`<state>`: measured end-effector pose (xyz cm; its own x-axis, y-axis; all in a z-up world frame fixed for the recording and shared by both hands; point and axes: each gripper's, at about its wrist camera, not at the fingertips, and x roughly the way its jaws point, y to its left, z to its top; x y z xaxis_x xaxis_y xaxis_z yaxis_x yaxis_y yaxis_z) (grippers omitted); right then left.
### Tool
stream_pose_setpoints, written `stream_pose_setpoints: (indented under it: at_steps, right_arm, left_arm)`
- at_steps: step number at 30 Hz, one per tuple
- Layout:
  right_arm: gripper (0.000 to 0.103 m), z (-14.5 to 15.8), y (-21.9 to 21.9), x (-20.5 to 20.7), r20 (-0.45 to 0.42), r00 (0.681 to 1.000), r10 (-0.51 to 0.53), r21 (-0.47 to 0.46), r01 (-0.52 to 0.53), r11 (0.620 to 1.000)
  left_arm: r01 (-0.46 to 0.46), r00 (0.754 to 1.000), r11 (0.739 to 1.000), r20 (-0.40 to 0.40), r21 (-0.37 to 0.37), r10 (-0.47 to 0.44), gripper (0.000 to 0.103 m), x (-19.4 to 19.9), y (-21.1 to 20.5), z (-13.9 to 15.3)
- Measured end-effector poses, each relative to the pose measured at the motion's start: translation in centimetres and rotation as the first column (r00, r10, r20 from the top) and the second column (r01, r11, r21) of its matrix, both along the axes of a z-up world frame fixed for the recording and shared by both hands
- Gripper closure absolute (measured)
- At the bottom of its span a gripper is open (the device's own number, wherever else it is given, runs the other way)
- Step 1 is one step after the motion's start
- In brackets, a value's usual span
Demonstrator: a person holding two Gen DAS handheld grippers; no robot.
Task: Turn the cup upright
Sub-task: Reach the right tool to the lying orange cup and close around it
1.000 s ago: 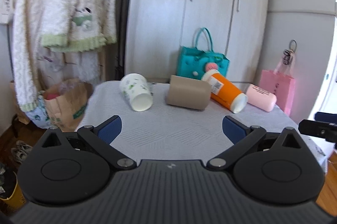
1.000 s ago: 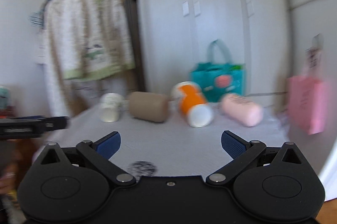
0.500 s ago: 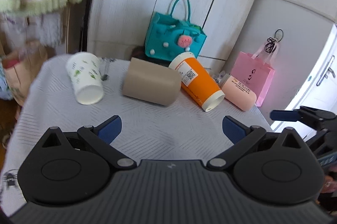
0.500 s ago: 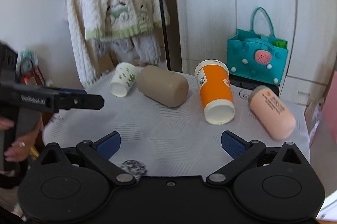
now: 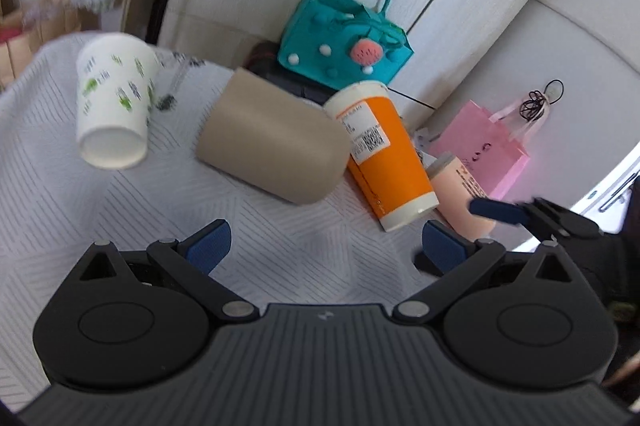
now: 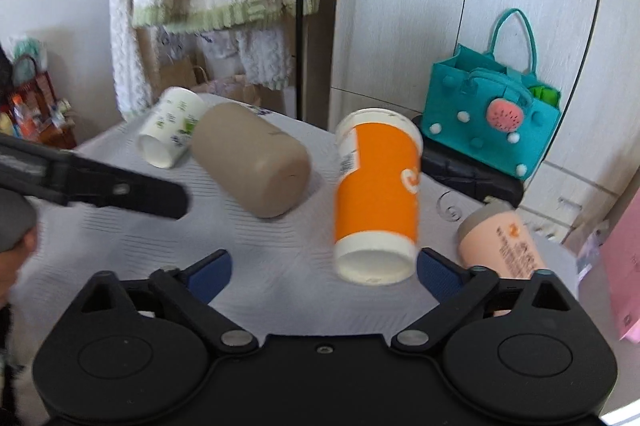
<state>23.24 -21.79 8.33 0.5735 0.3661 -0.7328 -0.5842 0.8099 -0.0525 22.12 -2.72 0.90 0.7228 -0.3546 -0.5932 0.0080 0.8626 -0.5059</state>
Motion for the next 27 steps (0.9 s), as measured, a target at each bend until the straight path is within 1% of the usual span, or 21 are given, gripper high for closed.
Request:
stream_pose_setpoints:
  at_steps: [2, 5, 11, 14, 19, 20, 23, 27]
  right_arm:
    - [0.008, -0.3, 0.3, 1.1, 0.006, 1.0, 0.005, -0.034, -0.005, 0.999]
    - [0.009, -0.7, 0.4, 2.8, -0.006, 1.0, 0.013, -0.043, -0.014, 0.999]
    - [0.013, -2.3, 0.6, 5.6, -0.039, 0.999, -0.003, -0.055, 0.001, 0.998]
    - [0.013, -2.9, 0.6, 6.3, -0.037, 0.999, -0.007, -0.065, 0.004, 0.998]
    - [0.015, -3.3, 0.5, 6.8, -0.048, 0.999, -0.011, -0.048, 0.009, 0.999]
    - [0.016, -3.3, 0.6, 6.9, -0.046, 0.999, -0.01, -0.048, 0.007, 0.999]
    - [0.03, -3.5, 0.8, 7.0, -0.044, 0.999, -0.007, -0.056, 0.004, 0.998]
    - [0.03, -3.3, 0.7, 6.5, -0.032, 0.999, -0.022, -0.052, 0.02, 0.998]
  left_arm:
    - [0.005, 1.0, 1.0, 0.0, -0.002, -0.005, 0.0, 0.2, 0.0, -0.2]
    - [0.0, 1.0, 1.0, 0.0, 0.002, 0.0, 0.0, 0.5, 0.1, -0.3]
    - [0.001, 1.0, 1.0, 0.007, -0.011, 0.0, 0.0, 1.2, 0.5, -0.6]
    - [-0.012, 1.0, 1.0, -0.021, -0.019, 0.011, 0.0, 1.6, 0.7, -1.2]
    - [0.009, 1.0, 0.999, -0.029, -0.034, -0.01, 0.0, 1.7, 0.6, -1.5]
    - [0.008, 1.0, 0.999, -0.025, -0.033, -0.008, 0.0, 1.7, 0.6, -1.4]
    - [0.002, 1.0, 1.0, -0.023, -0.031, -0.002, 0.0, 1.5, 0.6, -1.4]
    - [0.007, 1.0, 1.0, -0.024, -0.023, -0.008, 0.0, 1.1, 0.3, -1.2]
